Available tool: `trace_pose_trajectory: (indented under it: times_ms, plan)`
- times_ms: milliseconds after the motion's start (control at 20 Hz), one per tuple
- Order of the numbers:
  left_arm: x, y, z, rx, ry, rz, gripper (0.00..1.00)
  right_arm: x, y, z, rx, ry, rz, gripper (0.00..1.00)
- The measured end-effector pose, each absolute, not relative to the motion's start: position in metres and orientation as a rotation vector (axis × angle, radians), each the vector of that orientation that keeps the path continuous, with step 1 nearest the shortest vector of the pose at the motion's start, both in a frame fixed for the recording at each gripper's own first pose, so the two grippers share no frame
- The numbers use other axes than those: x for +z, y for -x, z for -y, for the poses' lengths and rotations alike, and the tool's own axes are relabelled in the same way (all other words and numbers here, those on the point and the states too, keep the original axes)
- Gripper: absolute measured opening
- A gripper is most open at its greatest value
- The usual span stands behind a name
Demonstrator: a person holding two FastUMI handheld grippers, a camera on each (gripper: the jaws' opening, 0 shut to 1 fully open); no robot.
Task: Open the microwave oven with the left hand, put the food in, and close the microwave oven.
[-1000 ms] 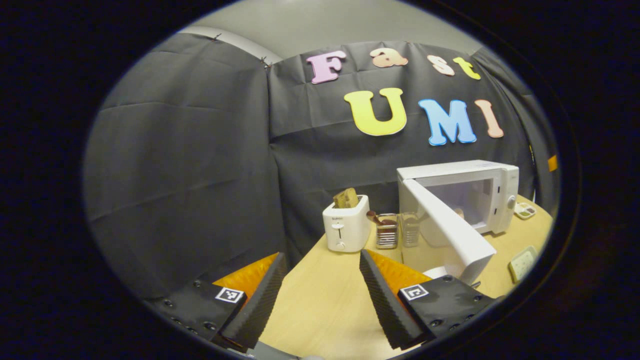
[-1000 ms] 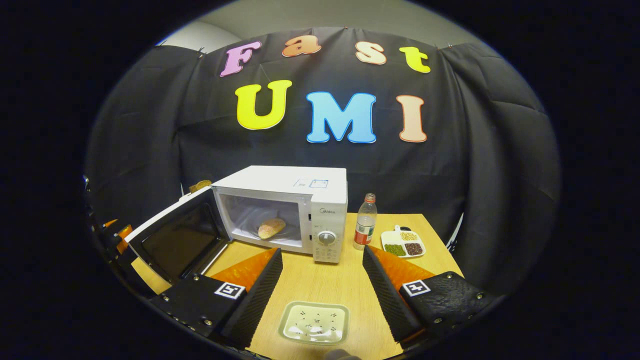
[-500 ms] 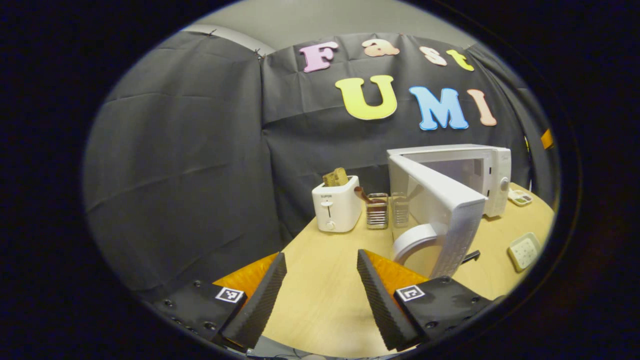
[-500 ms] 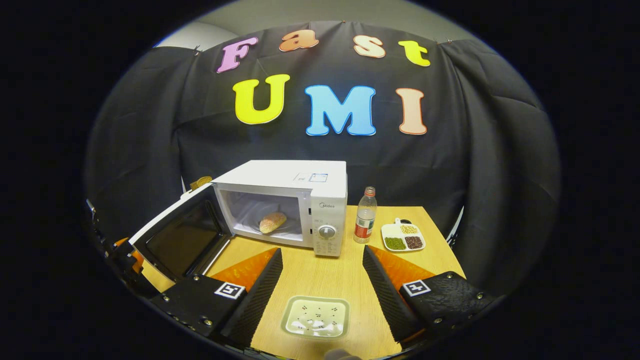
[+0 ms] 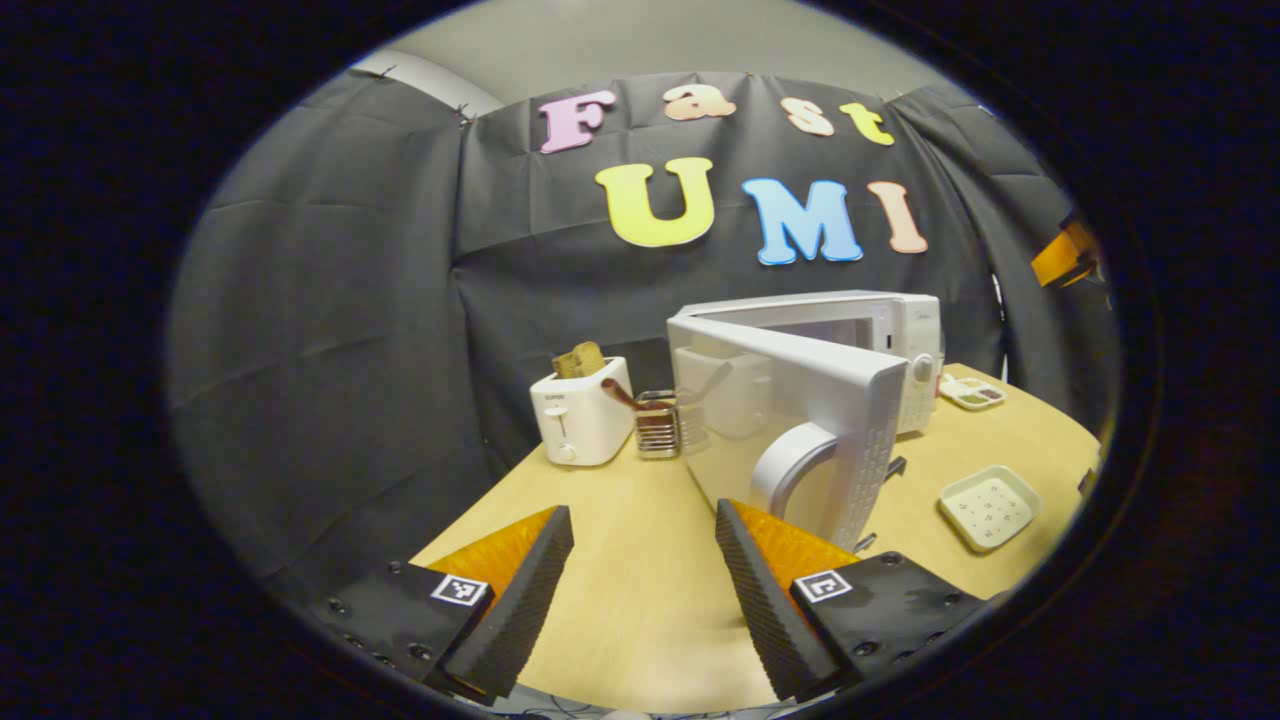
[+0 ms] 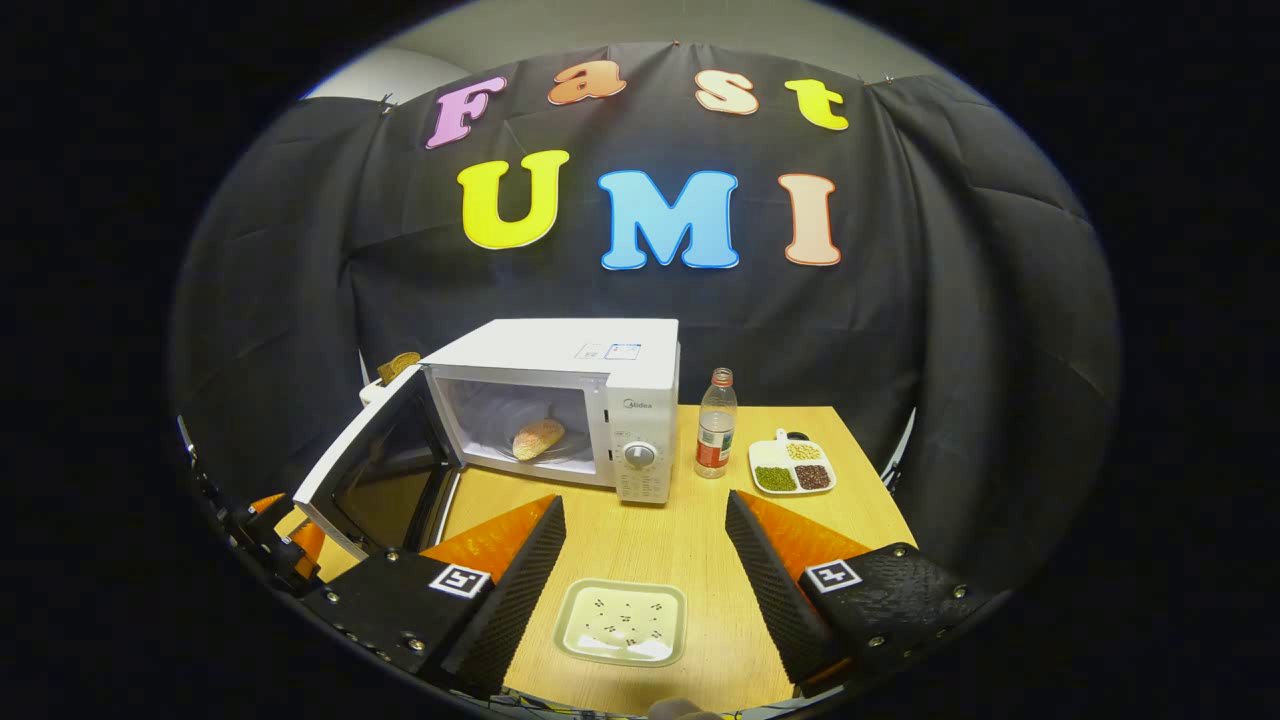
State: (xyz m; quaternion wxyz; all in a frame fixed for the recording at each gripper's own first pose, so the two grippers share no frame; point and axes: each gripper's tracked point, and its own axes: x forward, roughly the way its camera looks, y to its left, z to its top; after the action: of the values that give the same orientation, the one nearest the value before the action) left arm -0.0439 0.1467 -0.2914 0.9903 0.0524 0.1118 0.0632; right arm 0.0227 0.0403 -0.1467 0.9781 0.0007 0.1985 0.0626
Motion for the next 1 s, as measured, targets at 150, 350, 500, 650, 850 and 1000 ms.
trace_pose_trajectory:
  times_ms: [150, 350, 500, 650, 850, 1000]
  plan:
    - [-0.286, 0.034, -0.113, 0.058, -0.110, -0.212, 0.95, -0.146, -0.018, -0.028, 0.107, -0.004, -0.406, 0.99]
    - [-0.282, 0.024, -0.073, -0.018, -0.088, -0.208, 0.95, -0.149, -0.013, -0.017, 0.084, -0.027, -0.419, 0.99]
    - [-0.280, 0.011, -0.045, -0.071, -0.082, -0.203, 0.95, -0.147, -0.012, -0.010, 0.069, -0.041, -0.421, 0.99]
    - [-0.274, -0.003, -0.018, -0.123, -0.086, -0.191, 0.95, -0.146, -0.009, 0.000, 0.053, -0.049, -0.423, 0.99]
    - [-0.276, -0.026, 0.009, -0.180, -0.082, -0.191, 0.96, -0.143, -0.009, 0.019, 0.015, -0.059, -0.426, 0.98]
    - [-0.275, -0.047, 0.028, -0.215, -0.073, -0.183, 0.95, -0.143, -0.012, 0.032, -0.009, -0.060, -0.432, 0.99]
